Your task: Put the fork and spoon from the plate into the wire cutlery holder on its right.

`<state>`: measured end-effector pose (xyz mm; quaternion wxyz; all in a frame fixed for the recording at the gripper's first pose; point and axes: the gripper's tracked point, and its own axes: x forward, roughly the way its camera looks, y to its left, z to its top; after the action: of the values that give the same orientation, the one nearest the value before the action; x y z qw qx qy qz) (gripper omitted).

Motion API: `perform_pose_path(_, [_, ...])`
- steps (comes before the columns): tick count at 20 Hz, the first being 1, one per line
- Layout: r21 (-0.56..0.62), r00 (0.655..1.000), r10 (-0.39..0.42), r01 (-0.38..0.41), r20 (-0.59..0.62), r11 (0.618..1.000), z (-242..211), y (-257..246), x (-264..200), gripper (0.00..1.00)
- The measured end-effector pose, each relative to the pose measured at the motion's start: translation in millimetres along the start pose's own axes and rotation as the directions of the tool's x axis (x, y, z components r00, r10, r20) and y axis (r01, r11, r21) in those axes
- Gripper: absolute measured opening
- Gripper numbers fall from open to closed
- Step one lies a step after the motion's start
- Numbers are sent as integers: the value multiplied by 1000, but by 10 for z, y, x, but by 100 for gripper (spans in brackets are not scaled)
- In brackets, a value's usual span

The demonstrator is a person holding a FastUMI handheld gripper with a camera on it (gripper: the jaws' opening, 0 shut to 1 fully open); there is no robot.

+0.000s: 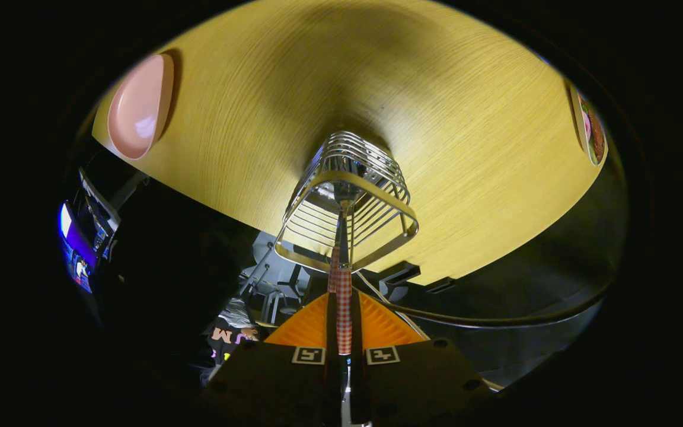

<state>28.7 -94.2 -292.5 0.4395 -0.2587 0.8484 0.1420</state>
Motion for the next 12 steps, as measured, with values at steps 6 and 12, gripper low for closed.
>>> perform_pose_path(6, [4,999,-7,7,49,1000,19,-8,48,13])
perform_pose_path(12, [8,989,5,-6,150,1000,-98,-27,-23,24])
